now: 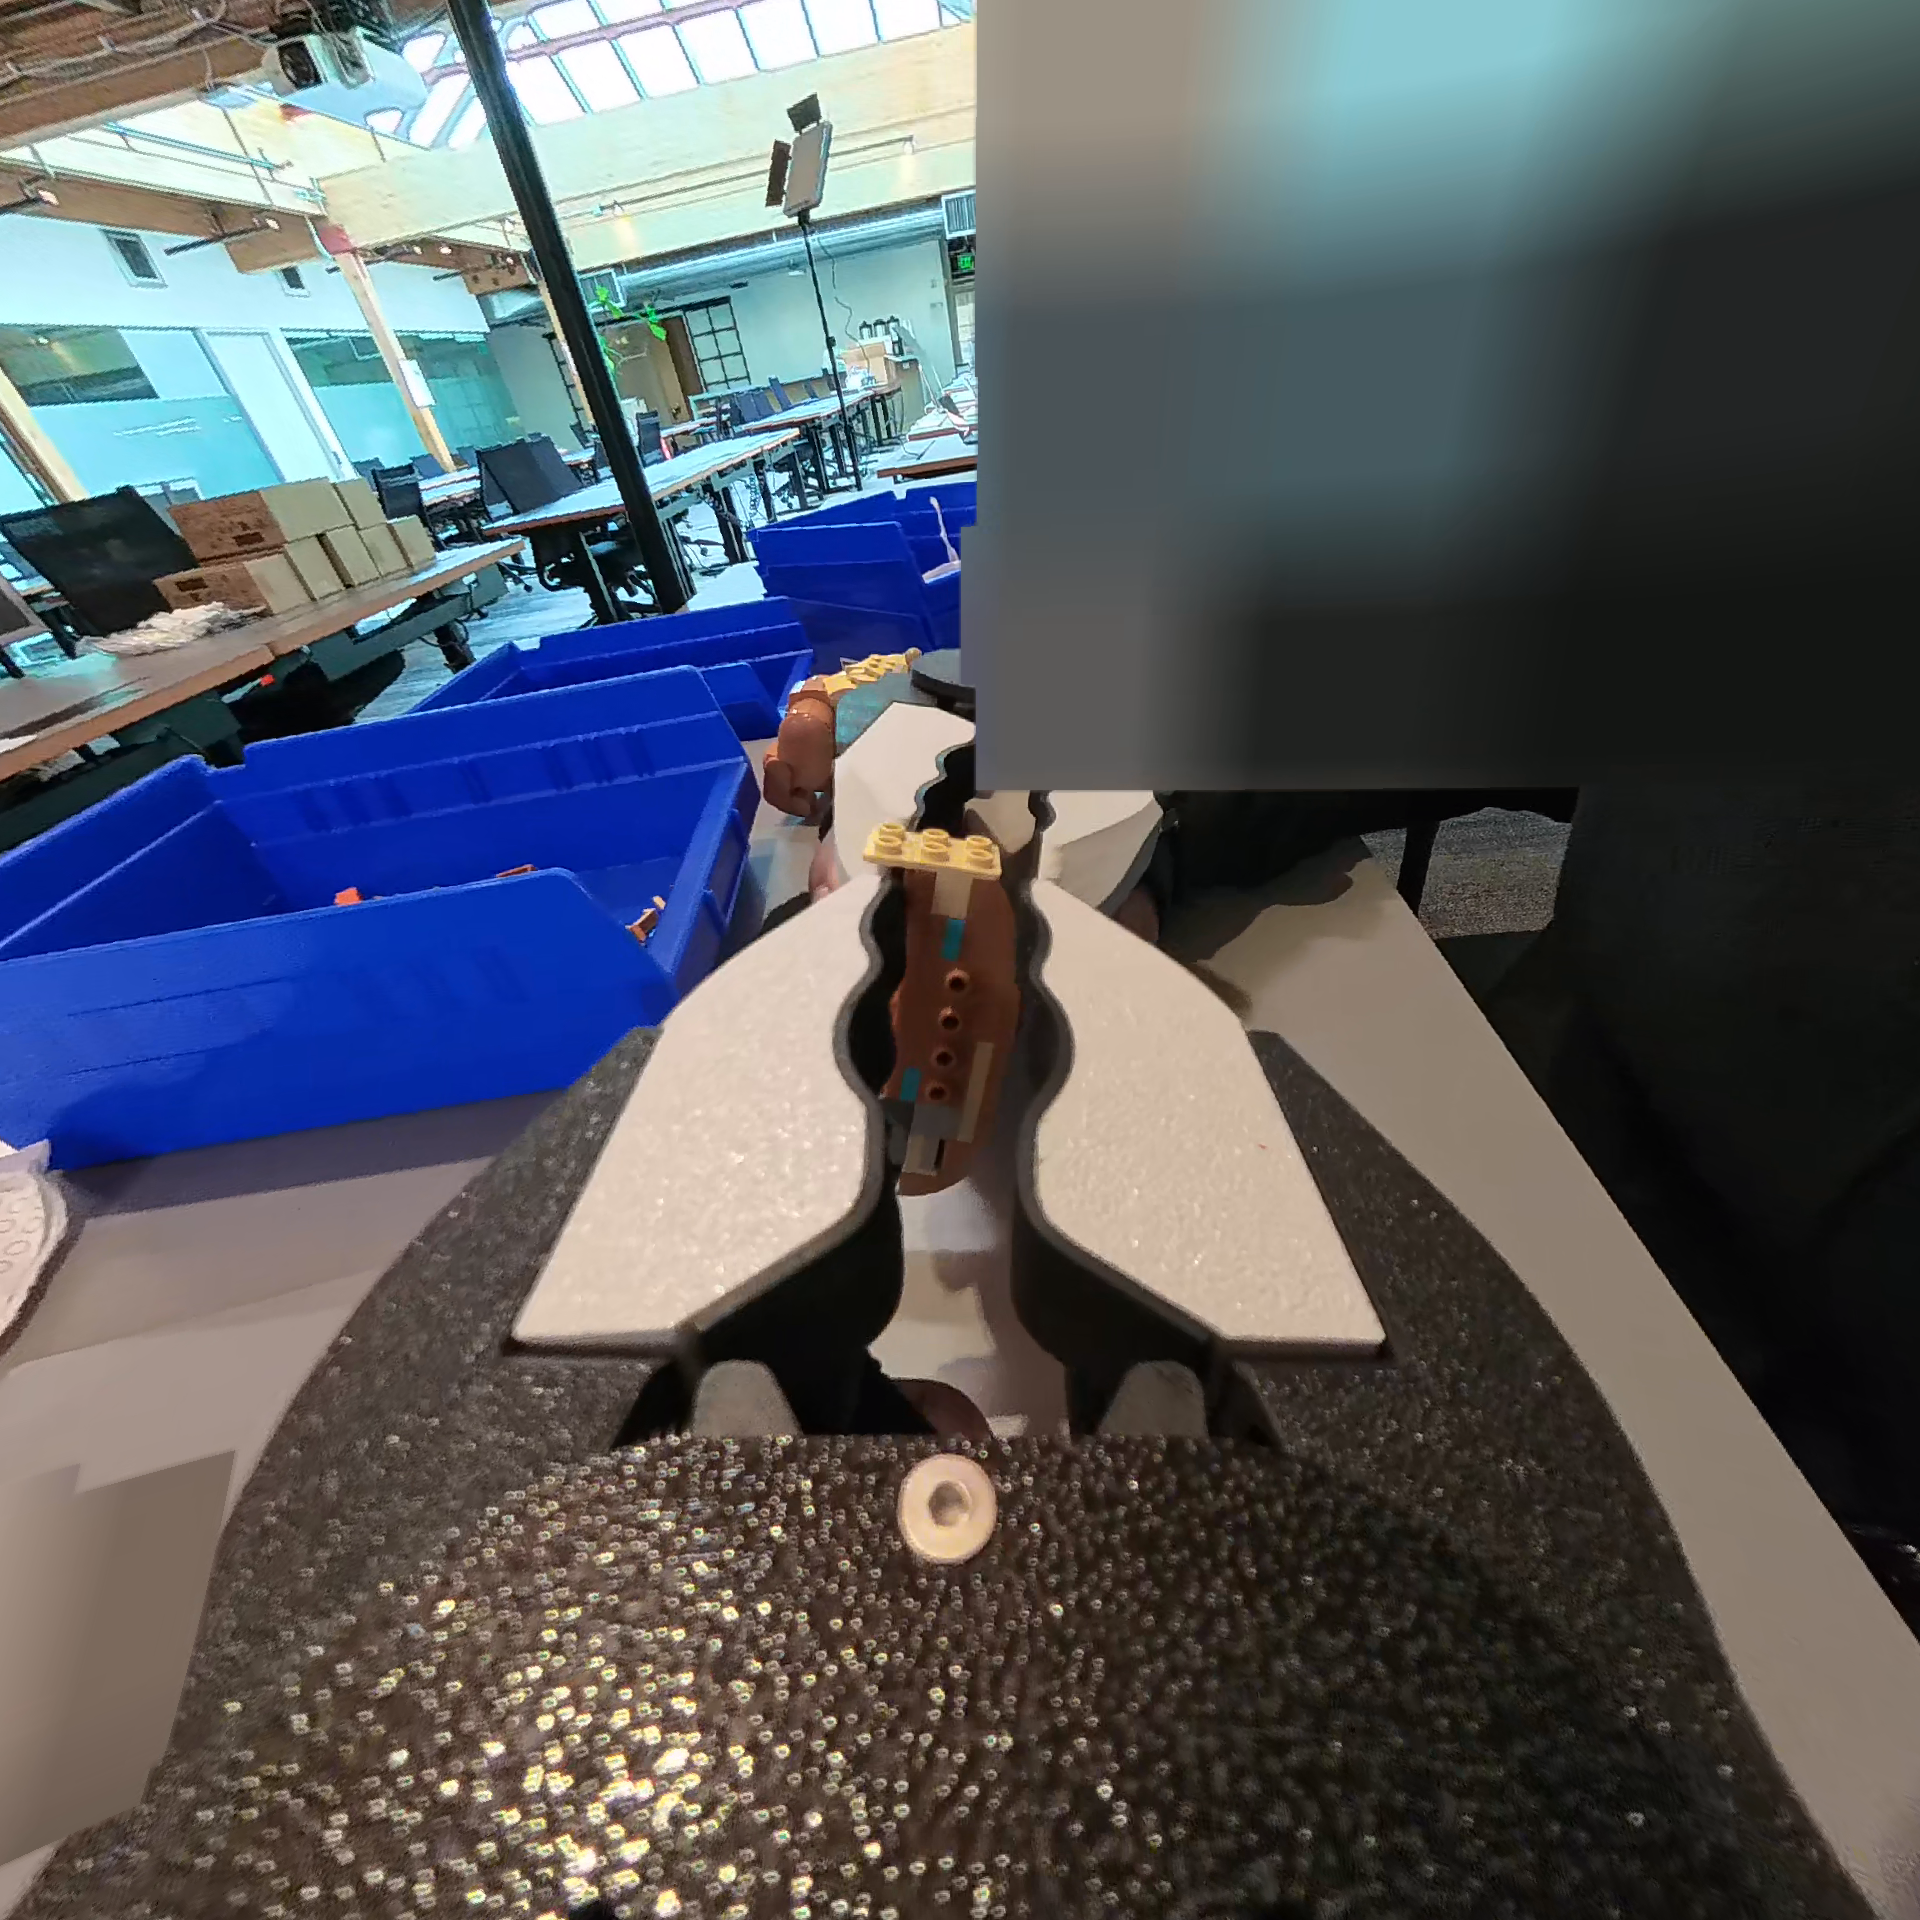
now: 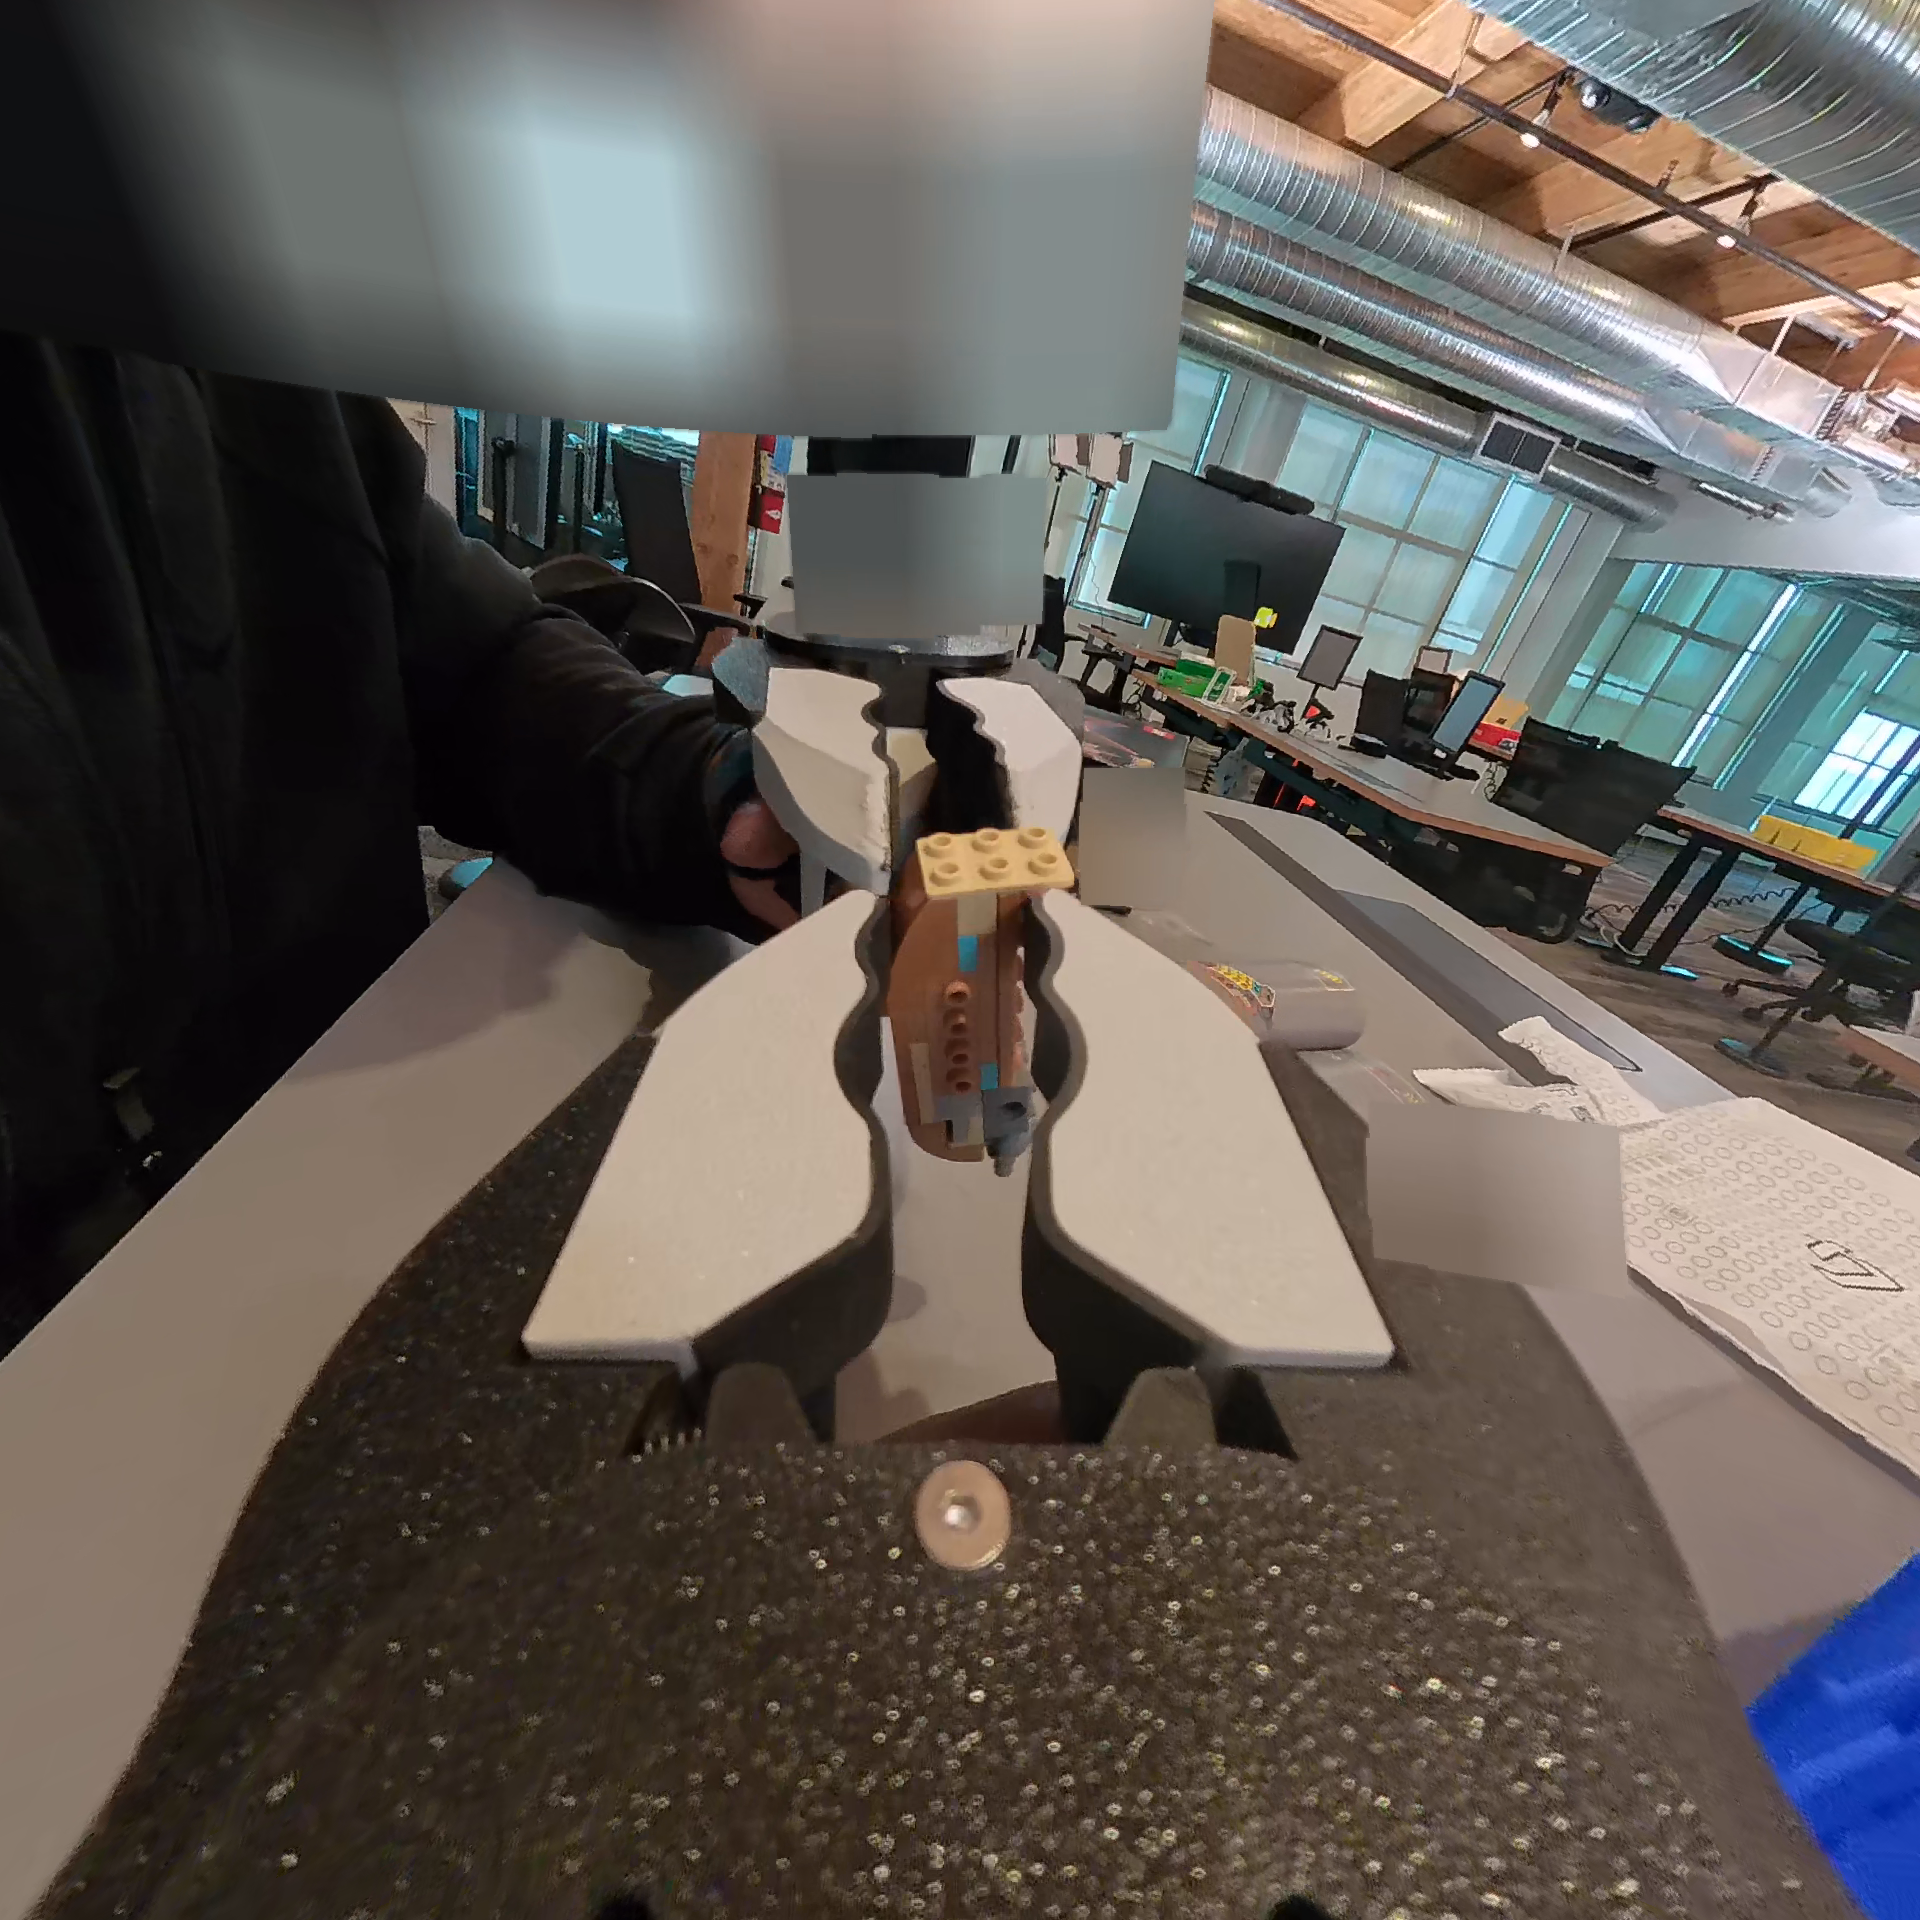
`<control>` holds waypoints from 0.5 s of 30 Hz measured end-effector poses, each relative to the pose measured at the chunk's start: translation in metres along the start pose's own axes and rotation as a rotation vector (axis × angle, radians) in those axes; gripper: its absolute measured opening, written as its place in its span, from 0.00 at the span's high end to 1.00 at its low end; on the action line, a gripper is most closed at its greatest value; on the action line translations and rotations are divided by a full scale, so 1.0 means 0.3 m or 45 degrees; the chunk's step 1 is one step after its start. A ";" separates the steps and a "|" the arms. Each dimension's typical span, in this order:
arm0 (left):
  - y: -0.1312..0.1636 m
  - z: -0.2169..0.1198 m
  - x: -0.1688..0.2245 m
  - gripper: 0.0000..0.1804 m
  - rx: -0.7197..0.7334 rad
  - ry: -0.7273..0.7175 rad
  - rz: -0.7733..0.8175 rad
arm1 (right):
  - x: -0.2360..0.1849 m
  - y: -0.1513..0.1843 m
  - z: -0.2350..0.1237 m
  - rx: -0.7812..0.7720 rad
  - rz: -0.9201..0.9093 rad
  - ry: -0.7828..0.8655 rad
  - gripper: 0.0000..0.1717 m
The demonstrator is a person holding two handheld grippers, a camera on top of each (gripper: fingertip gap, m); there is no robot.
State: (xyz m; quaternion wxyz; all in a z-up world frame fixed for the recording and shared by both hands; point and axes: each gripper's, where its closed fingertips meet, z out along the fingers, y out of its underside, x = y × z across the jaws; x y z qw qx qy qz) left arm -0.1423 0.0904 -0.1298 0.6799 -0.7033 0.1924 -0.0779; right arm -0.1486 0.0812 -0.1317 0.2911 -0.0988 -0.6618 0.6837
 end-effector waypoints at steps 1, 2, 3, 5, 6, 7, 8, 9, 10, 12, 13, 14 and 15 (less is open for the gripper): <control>0.002 -0.001 -0.001 0.90 0.000 -0.001 0.002 | 0.000 0.002 0.001 -0.010 -0.002 0.000 0.86; 0.004 -0.001 0.000 0.90 0.000 0.003 -0.001 | 0.000 0.005 0.002 -0.019 -0.005 0.003 0.86; 0.005 -0.001 -0.001 0.90 0.000 0.002 -0.008 | 0.001 0.006 0.002 -0.026 -0.008 0.007 0.86; 0.007 -0.001 -0.001 0.90 -0.002 0.000 -0.002 | 0.002 0.009 0.002 -0.037 -0.013 0.009 0.86; 0.008 -0.001 -0.002 0.90 0.000 -0.005 0.009 | 0.002 0.010 0.003 -0.042 -0.015 0.010 0.86; 0.008 -0.001 -0.001 0.90 0.000 -0.006 0.011 | 0.002 0.011 0.003 -0.047 -0.018 0.010 0.86; 0.009 -0.001 -0.002 0.90 -0.002 -0.007 0.010 | 0.003 0.012 0.003 -0.053 -0.021 0.013 0.86; 0.011 -0.001 -0.004 0.91 -0.004 -0.012 0.009 | 0.005 0.014 0.003 -0.059 -0.024 0.018 0.86; 0.012 -0.001 -0.005 0.90 -0.005 -0.012 0.007 | 0.005 0.014 0.003 -0.064 -0.027 0.019 0.86; 0.012 -0.002 -0.004 0.91 0.002 -0.010 0.007 | 0.005 0.014 0.003 -0.069 -0.027 0.020 0.86; 0.012 -0.002 -0.004 0.91 0.002 -0.011 0.005 | 0.005 0.015 0.004 -0.072 -0.026 0.020 0.86; 0.012 -0.002 -0.004 0.91 0.000 -0.009 0.005 | 0.005 0.015 0.003 -0.074 -0.026 0.019 0.86; 0.013 -0.002 -0.004 0.91 -0.002 -0.010 0.008 | 0.005 0.016 0.004 -0.076 -0.027 0.020 0.86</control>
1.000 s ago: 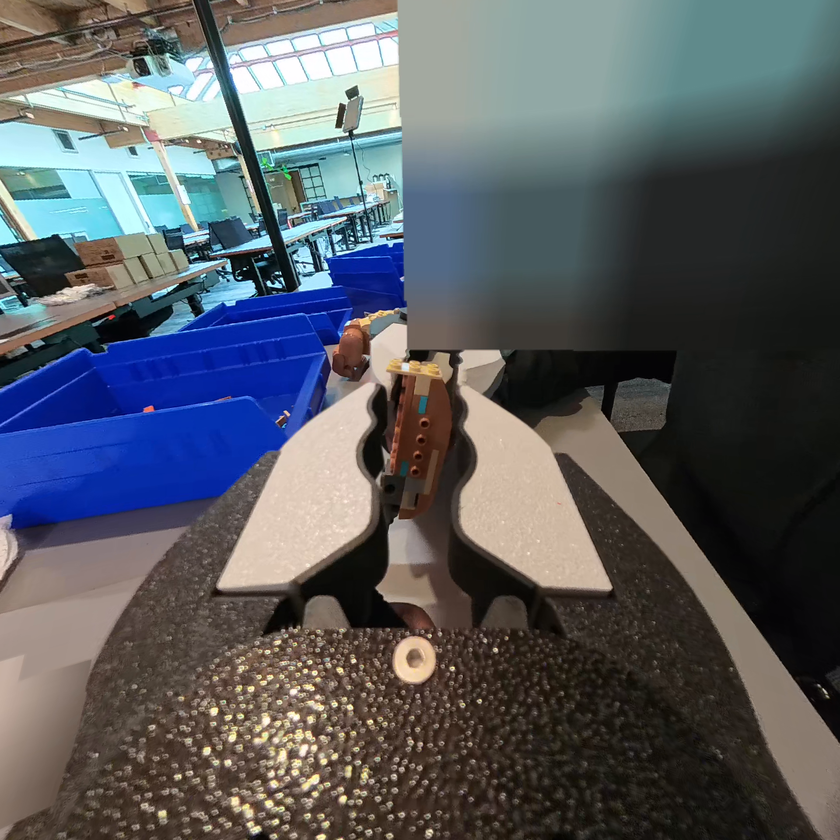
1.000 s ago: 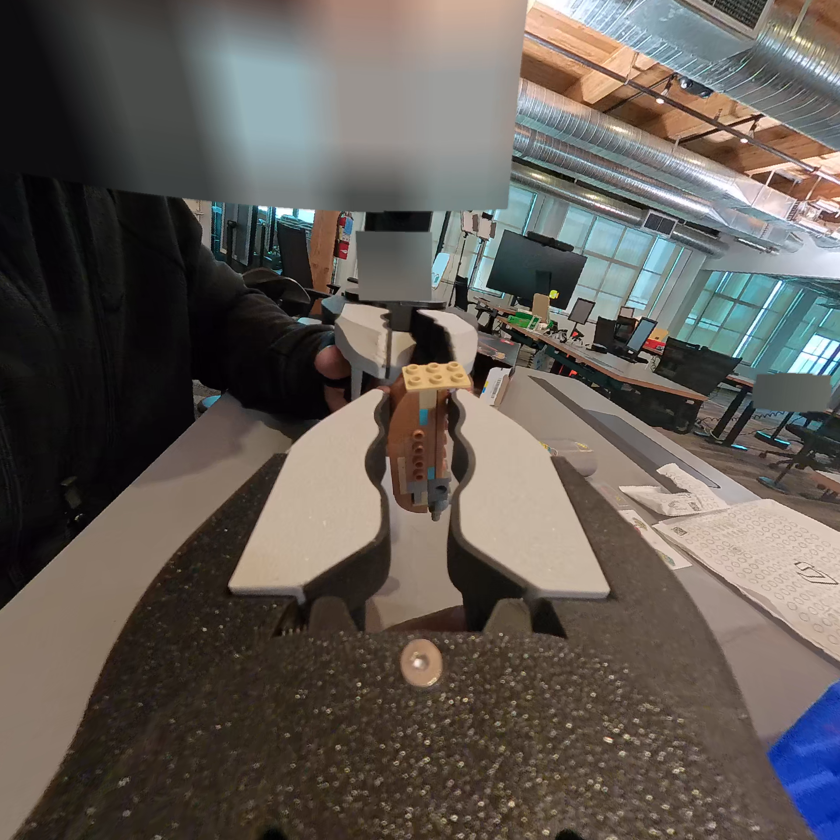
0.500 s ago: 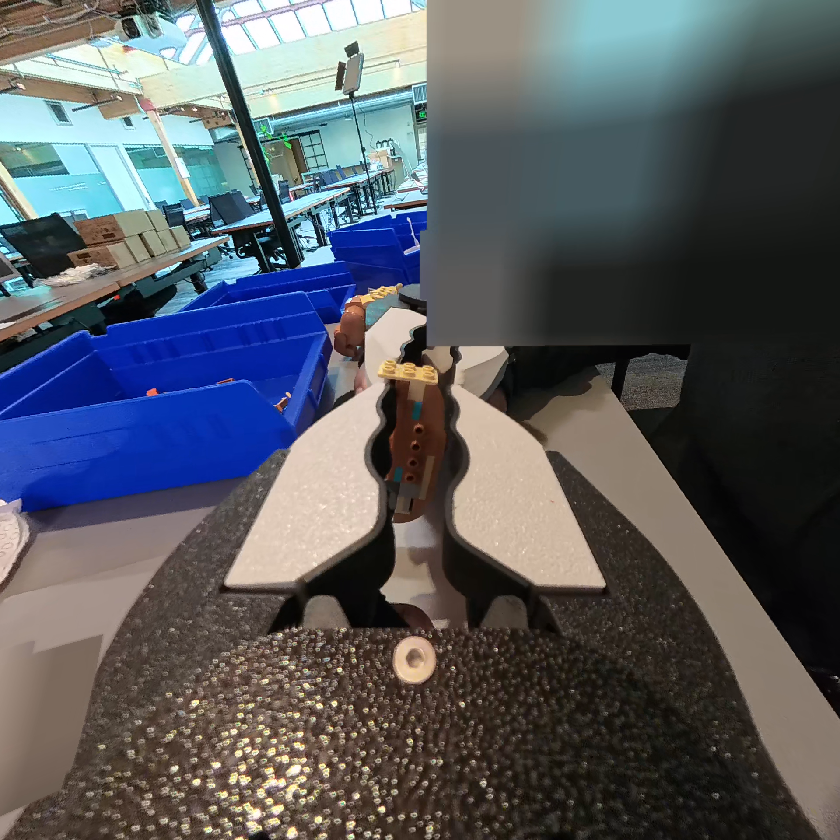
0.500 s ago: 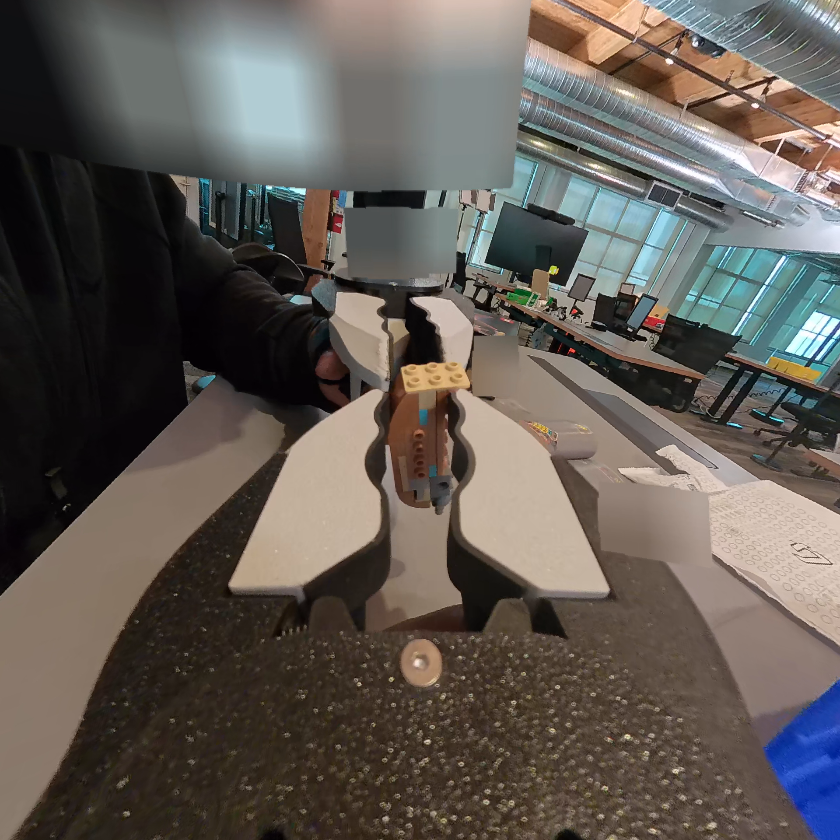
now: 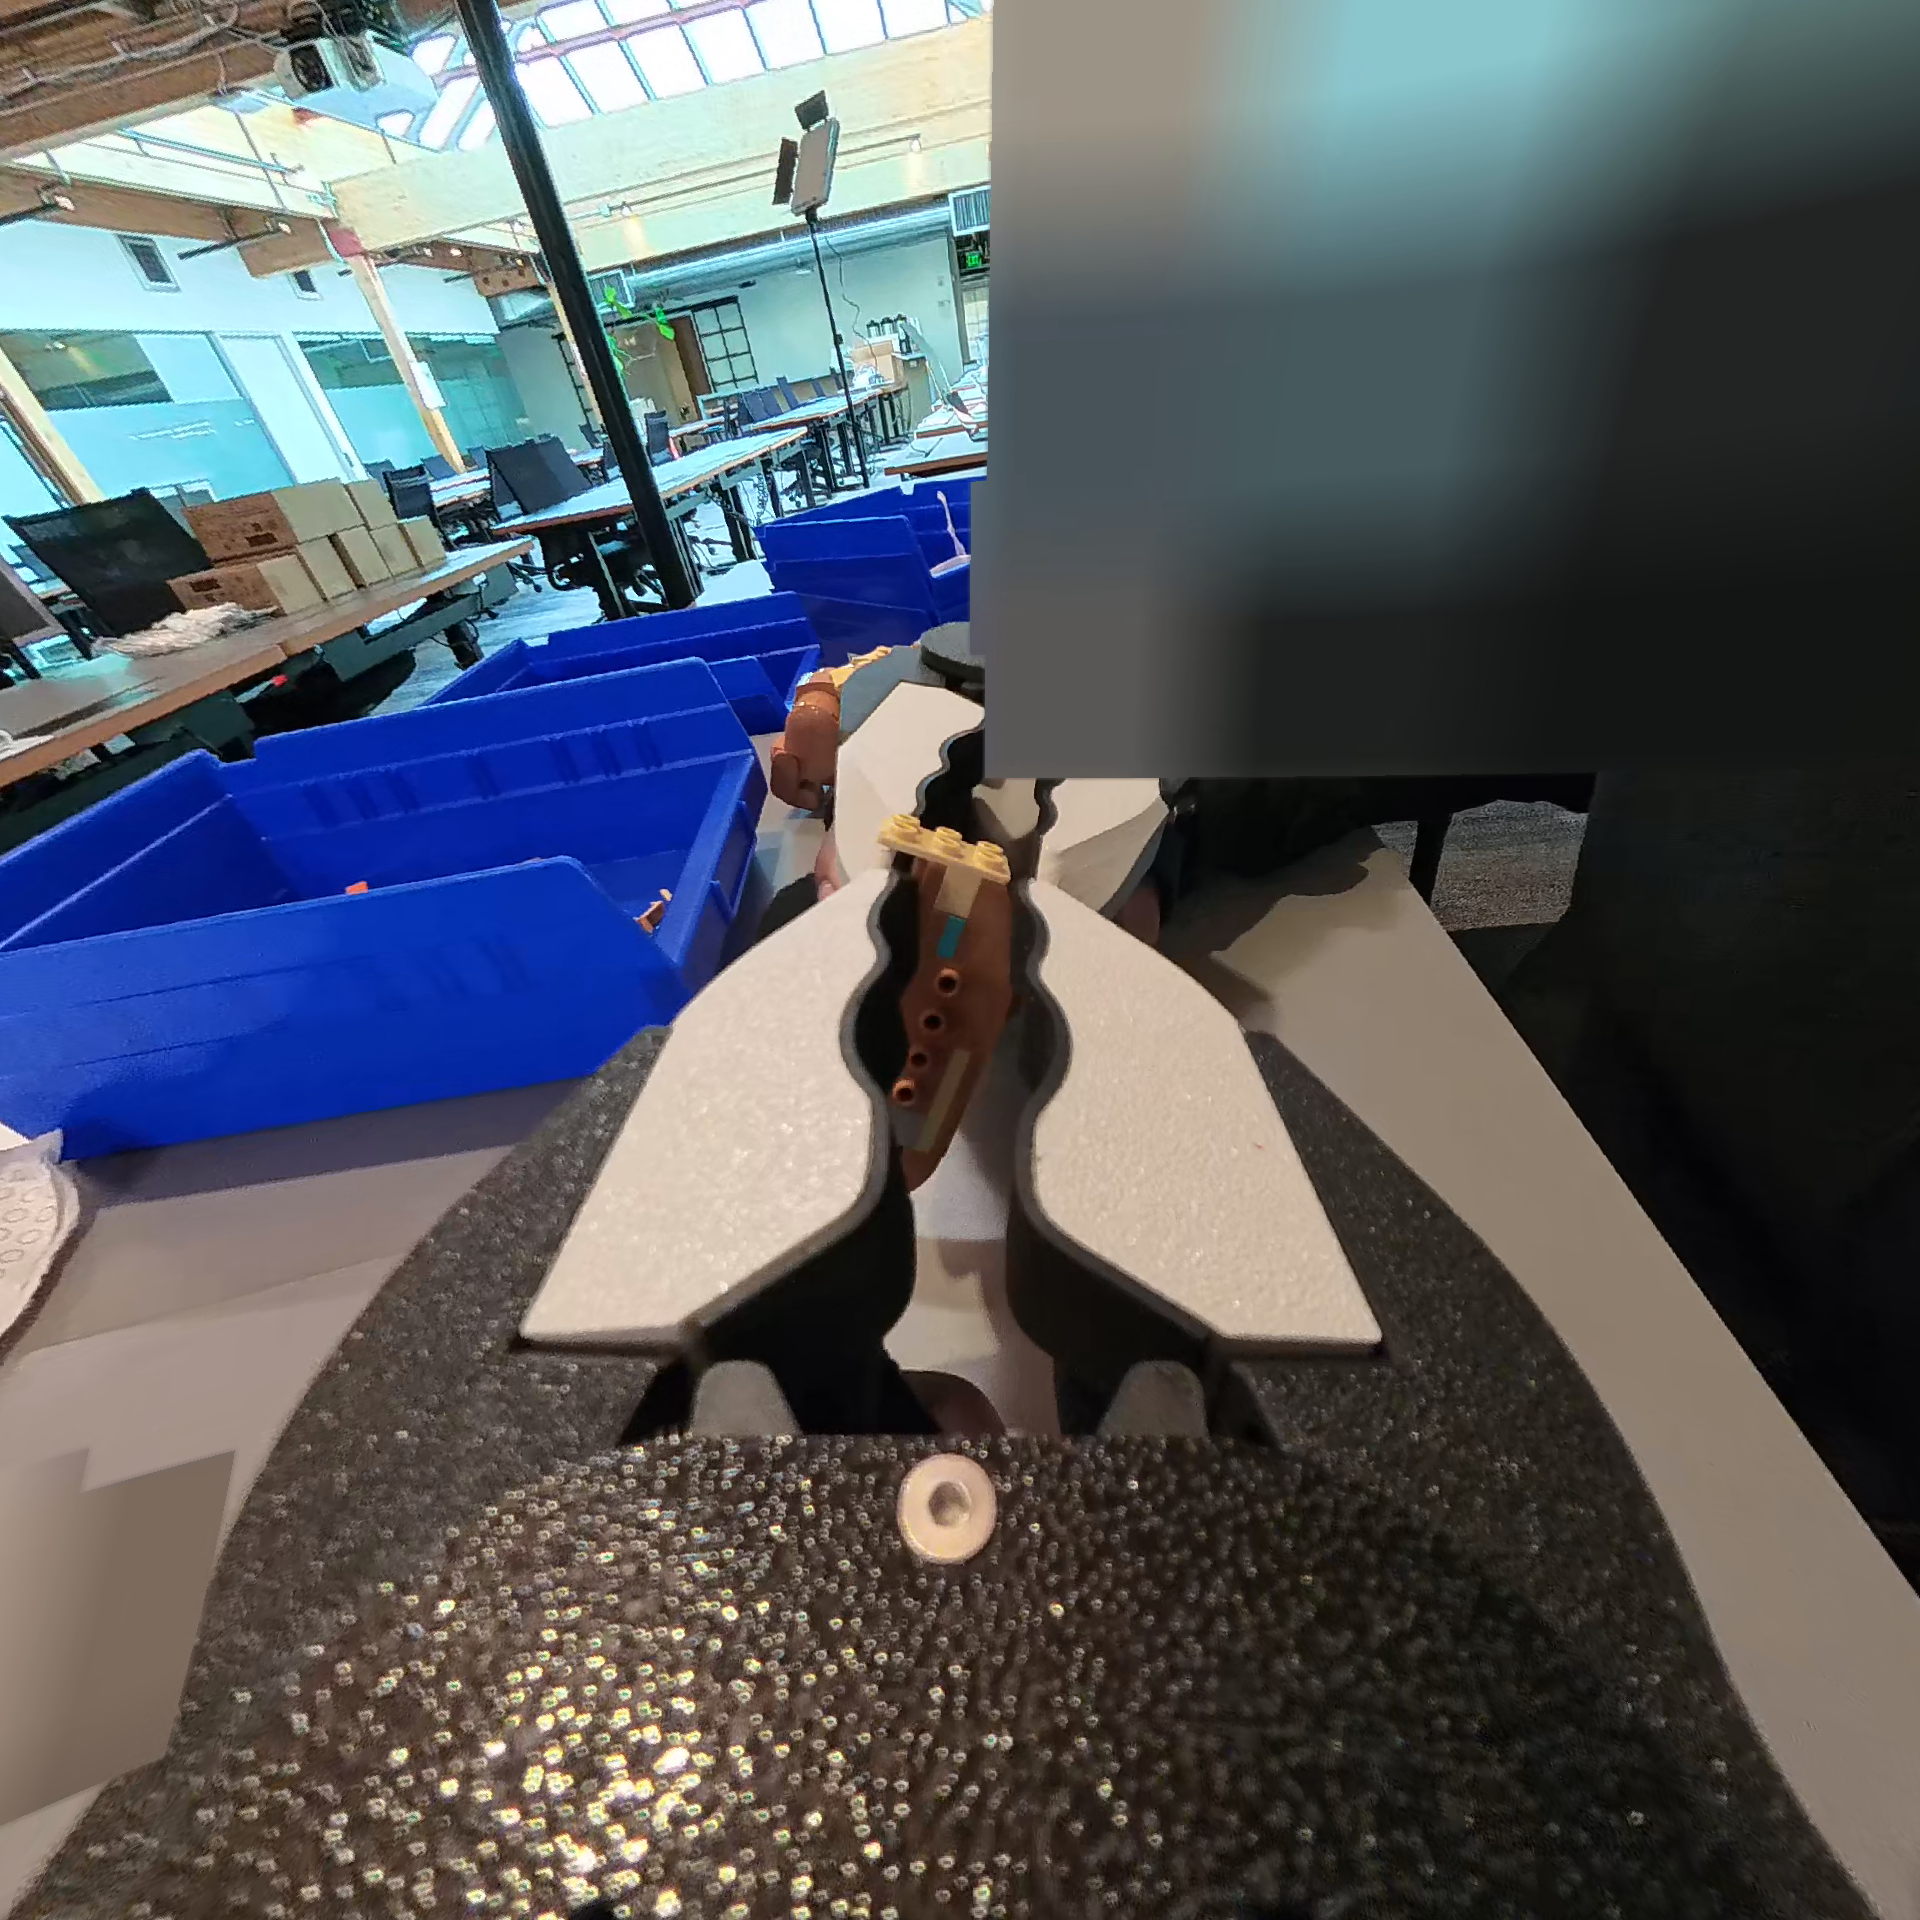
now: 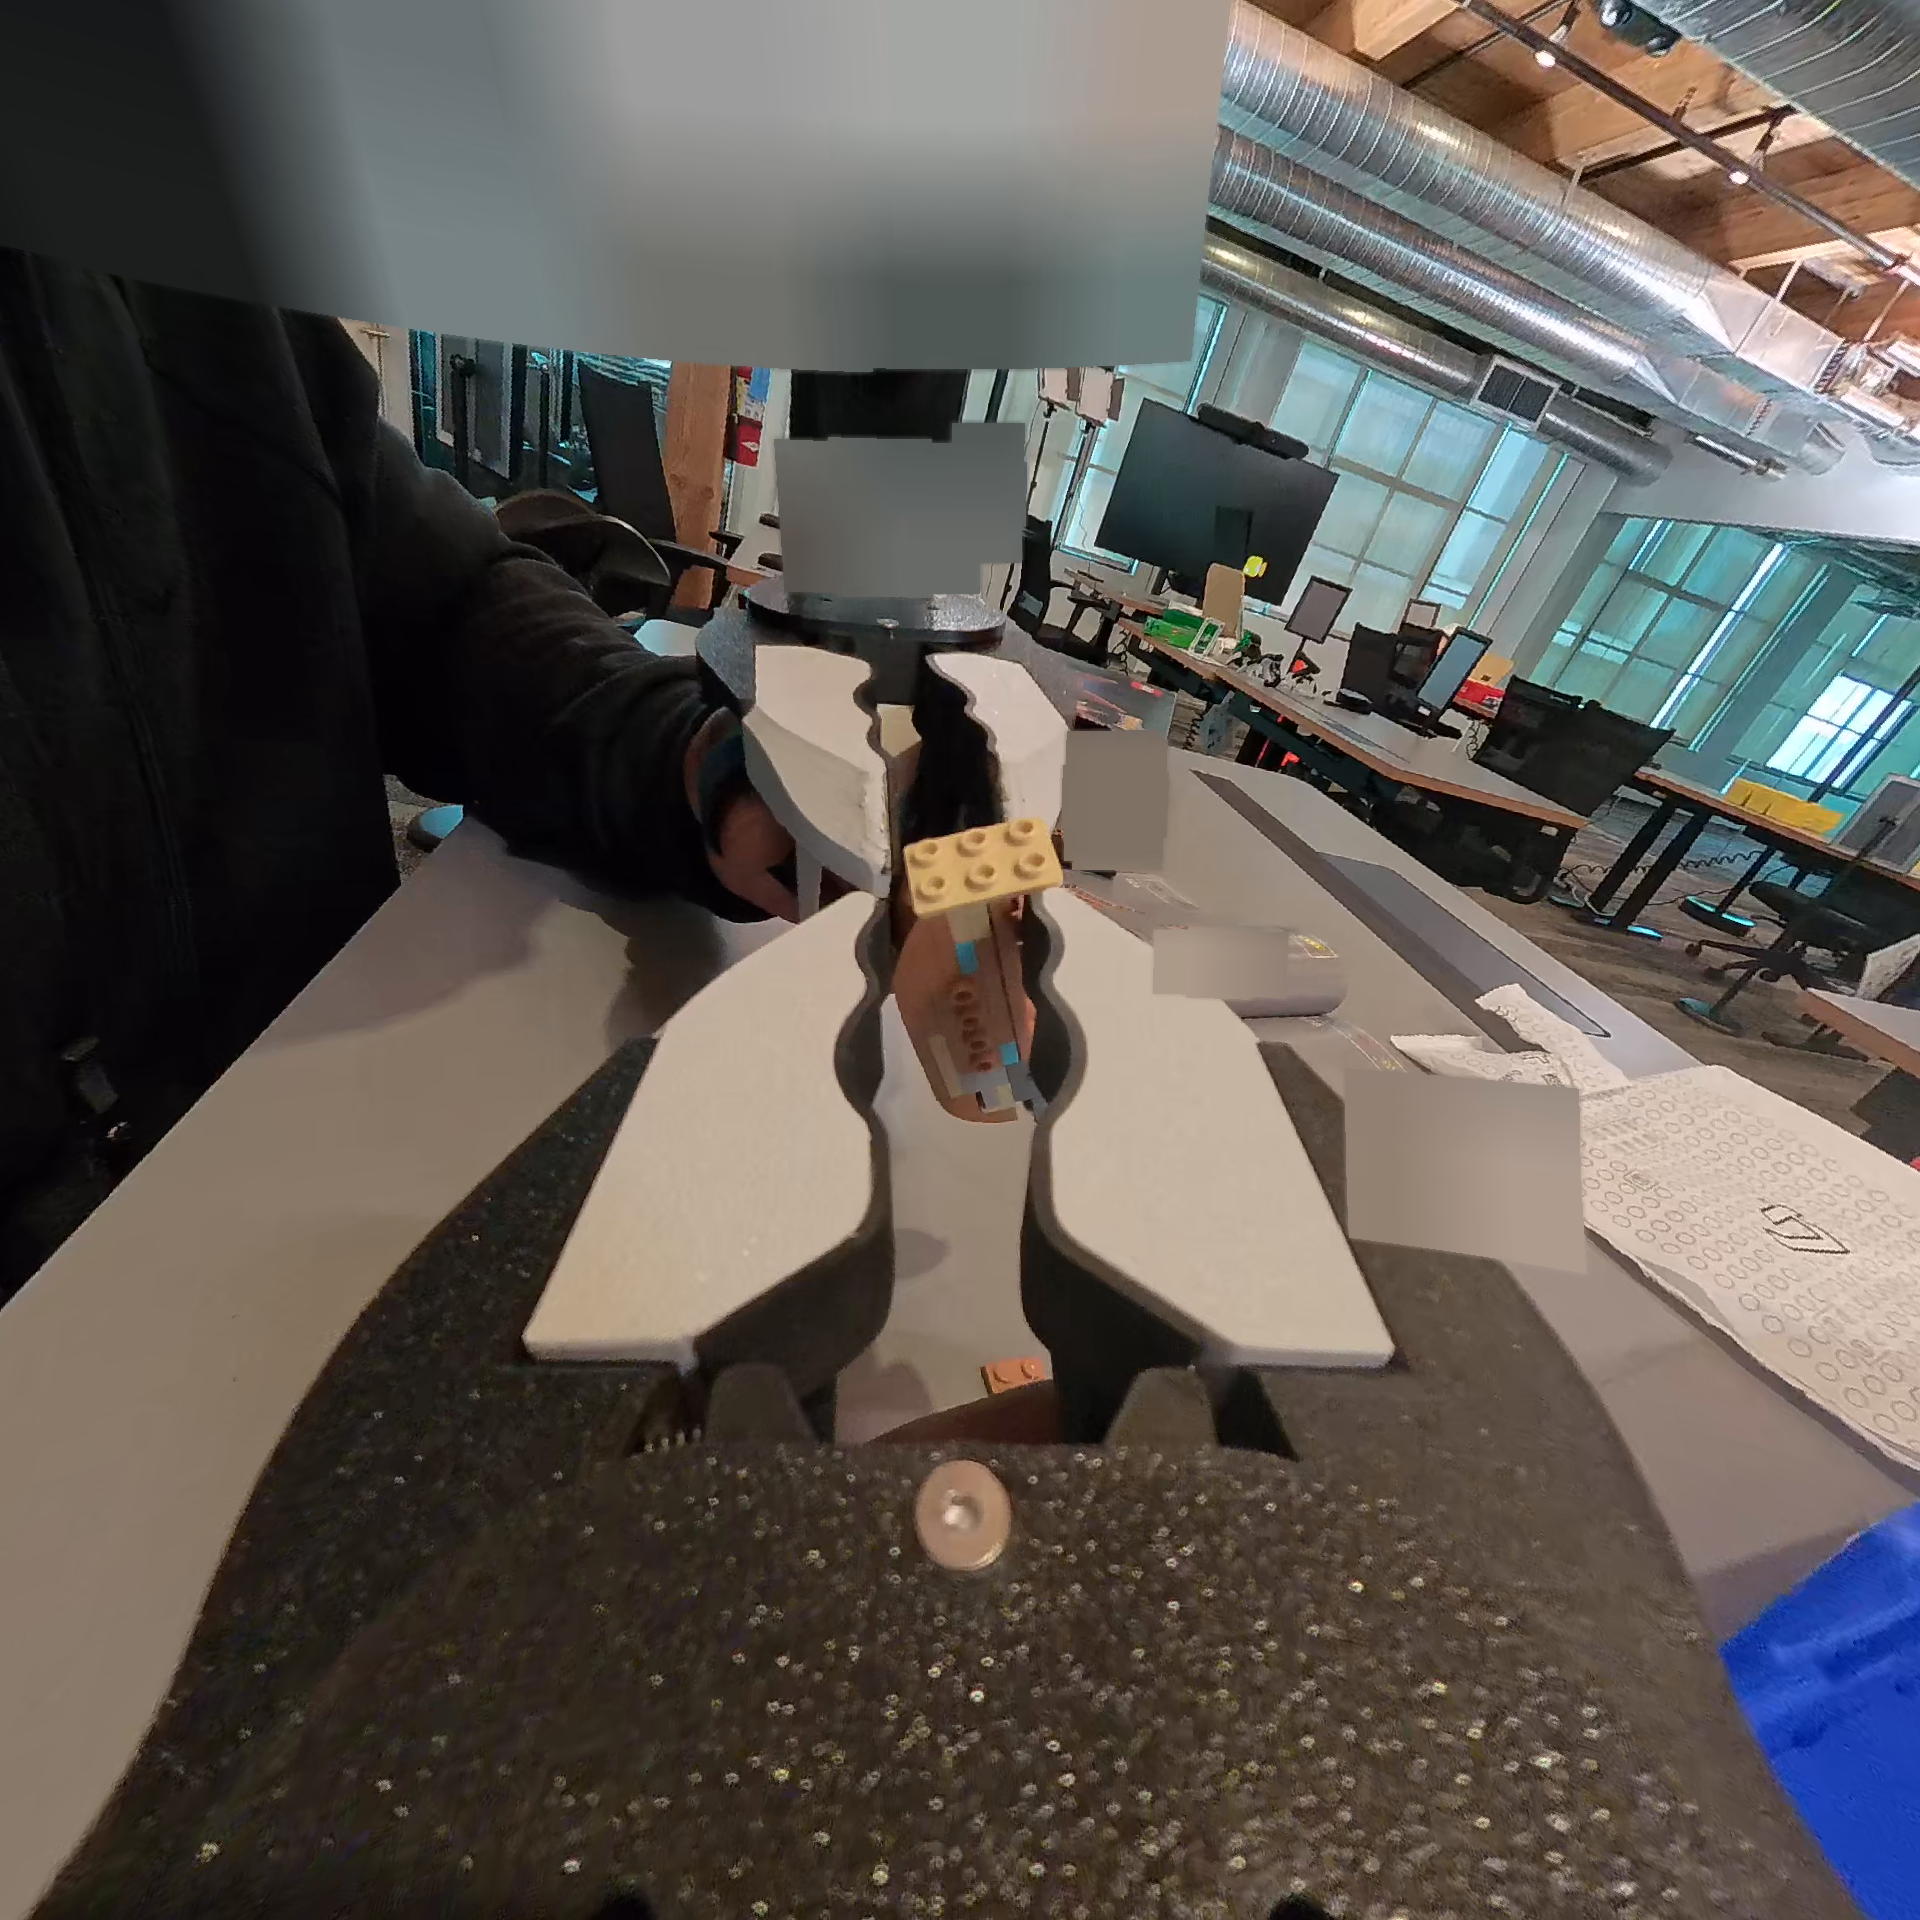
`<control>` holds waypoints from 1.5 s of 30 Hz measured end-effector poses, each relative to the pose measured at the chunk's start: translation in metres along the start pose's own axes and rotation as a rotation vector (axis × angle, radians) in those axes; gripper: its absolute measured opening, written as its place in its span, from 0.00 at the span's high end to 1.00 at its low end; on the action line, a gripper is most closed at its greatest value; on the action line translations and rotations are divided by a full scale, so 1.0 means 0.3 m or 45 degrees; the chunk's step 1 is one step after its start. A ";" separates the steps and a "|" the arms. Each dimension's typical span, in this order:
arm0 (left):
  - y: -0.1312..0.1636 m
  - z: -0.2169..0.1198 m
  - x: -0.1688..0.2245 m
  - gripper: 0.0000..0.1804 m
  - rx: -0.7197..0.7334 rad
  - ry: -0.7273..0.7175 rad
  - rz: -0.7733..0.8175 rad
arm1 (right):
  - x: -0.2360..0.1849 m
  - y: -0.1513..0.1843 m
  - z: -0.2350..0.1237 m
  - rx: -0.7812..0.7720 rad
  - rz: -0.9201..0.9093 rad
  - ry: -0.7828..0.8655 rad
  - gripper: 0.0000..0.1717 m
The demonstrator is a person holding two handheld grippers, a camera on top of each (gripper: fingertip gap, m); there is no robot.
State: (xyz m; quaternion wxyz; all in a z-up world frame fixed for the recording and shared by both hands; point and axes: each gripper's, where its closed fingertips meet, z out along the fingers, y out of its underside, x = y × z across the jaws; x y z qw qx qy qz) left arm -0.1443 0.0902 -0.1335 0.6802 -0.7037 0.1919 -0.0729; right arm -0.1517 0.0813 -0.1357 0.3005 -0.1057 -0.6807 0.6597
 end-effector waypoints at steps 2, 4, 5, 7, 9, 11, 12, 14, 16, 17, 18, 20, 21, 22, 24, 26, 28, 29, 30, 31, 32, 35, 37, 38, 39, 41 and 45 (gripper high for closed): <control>0.000 0.000 0.001 0.91 0.000 0.002 0.001 | -0.001 0.000 0.001 -0.002 0.003 -0.001 0.86; -0.001 -0.001 0.003 0.91 0.003 0.006 0.003 | -0.002 -0.001 0.002 -0.001 0.004 -0.004 0.86; -0.001 -0.001 0.004 0.91 0.003 0.014 -0.002 | -0.003 -0.001 0.002 0.000 0.004 -0.005 0.86; -0.002 -0.002 0.005 0.91 0.009 0.024 -0.021 | -0.005 -0.001 0.003 0.001 0.005 -0.006 0.86; -0.001 -0.002 0.008 0.91 0.006 0.036 -0.027 | -0.007 -0.001 0.003 0.001 0.002 -0.009 0.86; -0.001 -0.001 0.007 0.91 0.003 0.032 -0.027 | -0.007 0.000 0.003 0.003 0.000 -0.007 0.86; -0.002 0.000 0.008 0.91 0.006 0.037 -0.035 | -0.008 -0.002 0.002 0.007 -0.002 -0.009 0.86; -0.004 0.000 0.009 0.91 0.010 0.057 -0.068 | -0.008 -0.002 0.003 0.008 -0.016 -0.004 0.86; -0.006 -0.003 0.007 0.91 0.007 0.073 -0.073 | -0.008 -0.006 0.004 0.010 -0.053 0.010 0.86; -0.012 -0.006 0.008 0.91 0.028 0.081 -0.071 | -0.009 -0.010 0.005 0.014 -0.071 0.019 0.86; -0.019 -0.009 0.010 0.90 0.051 0.089 -0.074 | -0.009 -0.013 0.004 0.017 -0.090 0.025 0.86; -0.037 -0.020 0.002 0.85 0.106 0.097 -0.093 | -0.007 -0.018 -0.003 0.022 -0.118 0.035 0.86; -0.044 -0.028 -0.005 0.84 0.127 0.104 -0.111 | -0.006 -0.022 -0.007 0.029 -0.128 0.039 0.86; -0.046 -0.034 -0.017 0.83 0.140 0.102 -0.135 | -0.005 -0.029 -0.011 0.040 -0.139 0.044 0.86; -0.033 -0.042 -0.045 0.82 0.133 0.095 -0.204 | -0.008 -0.041 -0.017 0.061 -0.174 0.049 0.86; -0.014 -0.043 -0.066 0.81 0.118 0.106 -0.314 | -0.014 -0.041 -0.016 0.046 -0.257 0.063 0.86; 0.019 -0.034 -0.082 0.81 0.074 0.124 -0.480 | -0.020 -0.041 -0.015 0.034 -0.344 0.086 0.86; 0.036 -0.029 -0.084 0.81 0.057 0.144 -0.562 | -0.021 -0.045 -0.015 0.036 -0.380 0.100 0.86; 0.048 -0.024 -0.084 0.80 0.052 0.168 -0.640 | -0.022 -0.050 -0.016 0.037 -0.414 0.113 0.86; 0.057 -0.021 -0.083 0.80 0.056 0.193 -0.720 | -0.023 -0.055 -0.017 0.041 -0.450 0.127 0.86; 0.063 -0.018 -0.083 0.80 0.063 0.219 -0.804 | -0.024 -0.060 -0.018 0.043 -0.488 0.139 0.86; 0.066 -0.012 -0.085 0.79 0.122 0.303 -1.058 | -0.032 -0.072 -0.019 0.049 -0.579 0.165 0.86; 0.057 -0.008 -0.078 0.79 0.186 0.377 -1.208 | -0.041 -0.080 -0.016 0.061 -0.612 0.172 0.86; 0.053 -0.005 -0.072 0.79 0.213 0.419 -1.276 | -0.047 -0.082 -0.014 0.065 -0.629 0.171 0.86; 0.049 -0.001 -0.062 0.79 0.237 0.467 -1.336 | -0.053 -0.083 -0.011 0.066 -0.644 0.170 0.86; 0.035 0.004 -0.039 0.79 0.282 0.564 -1.423 | -0.063 -0.087 -0.007 0.073 -0.668 0.173 0.86; 0.008 0.014 -0.007 0.77 0.357 0.680 -1.520 | -0.074 -0.098 -0.005 0.093 -0.689 0.178 0.86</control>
